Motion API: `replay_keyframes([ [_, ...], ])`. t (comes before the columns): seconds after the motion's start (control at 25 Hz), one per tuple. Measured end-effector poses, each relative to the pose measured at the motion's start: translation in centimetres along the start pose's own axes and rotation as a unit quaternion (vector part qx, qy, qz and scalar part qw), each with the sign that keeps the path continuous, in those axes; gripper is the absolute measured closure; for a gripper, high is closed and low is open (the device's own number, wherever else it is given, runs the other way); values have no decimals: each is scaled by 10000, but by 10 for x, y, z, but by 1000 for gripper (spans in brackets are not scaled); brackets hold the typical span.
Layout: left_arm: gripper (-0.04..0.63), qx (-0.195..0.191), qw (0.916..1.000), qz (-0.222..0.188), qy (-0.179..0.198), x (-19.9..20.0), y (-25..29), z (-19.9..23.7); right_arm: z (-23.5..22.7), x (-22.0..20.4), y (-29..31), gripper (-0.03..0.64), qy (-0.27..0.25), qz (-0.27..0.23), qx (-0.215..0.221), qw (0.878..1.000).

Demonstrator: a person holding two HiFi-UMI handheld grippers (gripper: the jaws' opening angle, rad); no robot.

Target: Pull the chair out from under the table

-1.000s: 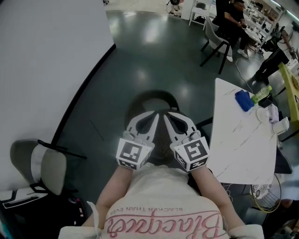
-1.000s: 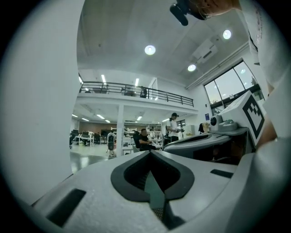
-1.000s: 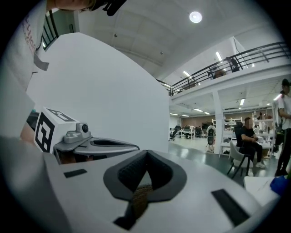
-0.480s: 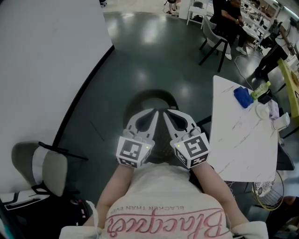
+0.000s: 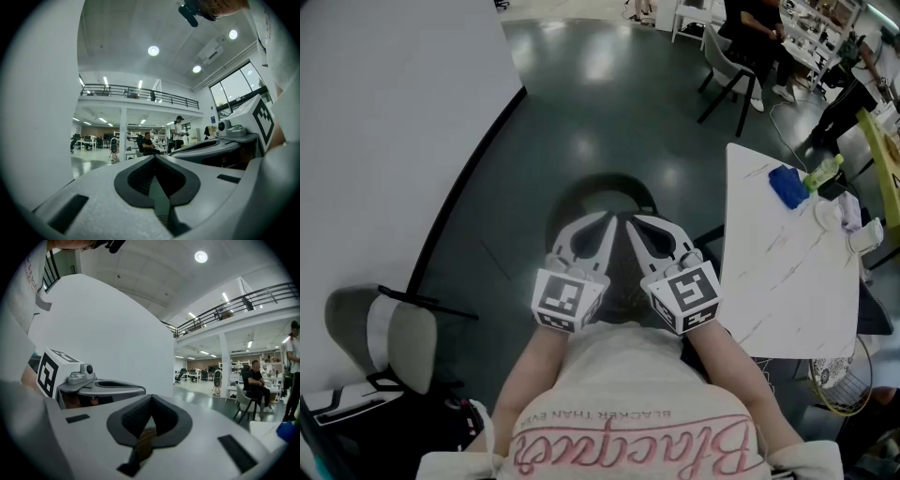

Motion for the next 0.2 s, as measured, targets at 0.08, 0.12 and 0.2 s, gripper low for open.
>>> replay_keyframes([
  [0.08,591,-18,10000,13,0,-1,1,-1,-1,0,-1,615,-13,5,-21,10000],
  [0.12,591,-24,10000,13,-2,-2,1,-1,-1,0,-1,615,-22,3,-43,10000],
  [0.2,591,-34,10000,8,-9,-2,1,-2,-2,0,-1,615,-39,-5,-100,9999],
])
Point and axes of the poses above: the fingertips, and each gripper's own axes: y forward along the fingers, z to its left, x out of its top, the point moved 5 cm from there along -y, backward along the fingers, and after that the axes turned 10 degrees about x, right-handed, at the moved point
